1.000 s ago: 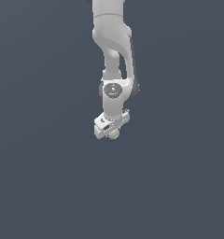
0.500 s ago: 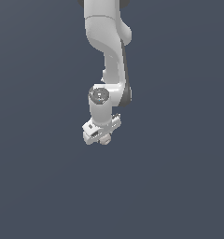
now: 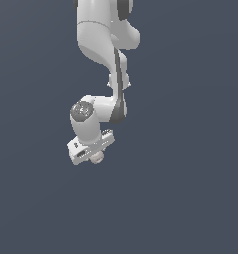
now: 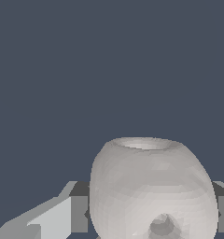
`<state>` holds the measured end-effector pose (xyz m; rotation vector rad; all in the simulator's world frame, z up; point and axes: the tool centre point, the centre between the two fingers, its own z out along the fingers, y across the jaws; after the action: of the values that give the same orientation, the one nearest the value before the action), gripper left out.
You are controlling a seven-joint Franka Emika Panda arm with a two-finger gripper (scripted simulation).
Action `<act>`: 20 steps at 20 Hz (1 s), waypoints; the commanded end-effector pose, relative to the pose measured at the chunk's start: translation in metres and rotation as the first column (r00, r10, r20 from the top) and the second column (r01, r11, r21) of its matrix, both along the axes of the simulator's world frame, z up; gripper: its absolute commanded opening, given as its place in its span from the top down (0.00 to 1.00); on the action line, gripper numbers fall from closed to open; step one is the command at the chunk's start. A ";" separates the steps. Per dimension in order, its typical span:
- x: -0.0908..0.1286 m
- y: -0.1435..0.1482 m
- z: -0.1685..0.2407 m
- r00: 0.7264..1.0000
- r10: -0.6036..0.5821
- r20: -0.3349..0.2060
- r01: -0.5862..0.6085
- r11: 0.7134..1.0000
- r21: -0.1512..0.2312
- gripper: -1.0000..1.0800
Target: Pick up the object and move it to a goal position.
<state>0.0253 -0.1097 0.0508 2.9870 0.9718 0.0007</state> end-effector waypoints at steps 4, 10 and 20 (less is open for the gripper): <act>0.025 -0.031 0.003 1.000 0.001 0.000 -0.001 1.000 0.000 1.00; 0.049 -0.060 0.005 1.000 0.001 0.000 -0.001 1.000 0.000 1.00; 0.076 -0.091 0.008 1.000 0.001 0.000 -0.001 1.000 0.000 1.00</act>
<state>0.0977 -0.1976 0.0579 2.9871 0.9732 0.0000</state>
